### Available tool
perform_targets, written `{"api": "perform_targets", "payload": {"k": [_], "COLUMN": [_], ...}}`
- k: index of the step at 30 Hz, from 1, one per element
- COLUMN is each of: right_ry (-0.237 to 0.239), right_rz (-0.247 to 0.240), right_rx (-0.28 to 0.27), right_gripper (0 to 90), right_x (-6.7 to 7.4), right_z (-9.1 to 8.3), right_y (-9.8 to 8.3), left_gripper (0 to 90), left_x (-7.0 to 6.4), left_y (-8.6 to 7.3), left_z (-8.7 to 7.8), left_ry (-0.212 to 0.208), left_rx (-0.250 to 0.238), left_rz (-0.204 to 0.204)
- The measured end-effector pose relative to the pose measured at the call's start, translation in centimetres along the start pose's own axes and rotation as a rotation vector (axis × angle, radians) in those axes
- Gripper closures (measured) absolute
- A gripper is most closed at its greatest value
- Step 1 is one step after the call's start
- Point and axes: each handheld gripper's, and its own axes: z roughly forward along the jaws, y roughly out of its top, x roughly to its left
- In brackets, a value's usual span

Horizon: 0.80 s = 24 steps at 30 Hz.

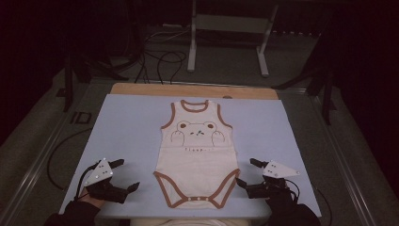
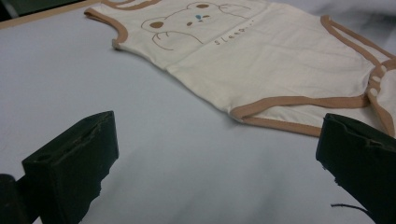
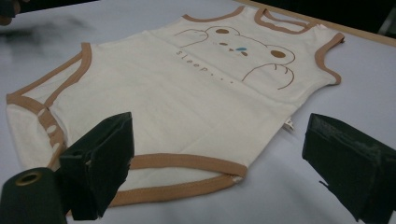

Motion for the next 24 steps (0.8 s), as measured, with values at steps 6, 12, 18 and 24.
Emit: {"api": "perform_targets", "payload": {"k": [6,12,18,24], "right_ry": [-0.006,-0.004,-0.004,0.017], "right_rz": [-0.008,-0.033,-0.058,-0.07], "right_rx": [0.021,0.027,0.036,0.056], "right_gripper": [9.1,9.1,9.1,9.1], "right_x": [0.01,0.16,0.45,0.73], "right_z": [0.15,0.27,0.49,0.75], "right_y": [-0.11,-0.12,-0.02,0.09], "left_gripper": [0.1,0.1,0.1,0.1], "left_x": [0.0,-0.15,-0.21,-0.33], "left_y": [0.04,0.09,0.05,0.42], "left_z": [0.07,0.22,0.29,0.32], "left_ry": [-0.003,-0.008,-0.014,-0.017], "left_rx": [0.006,0.019,0.024,0.03], "left_rz": [0.005,0.014,0.022,0.034]}}
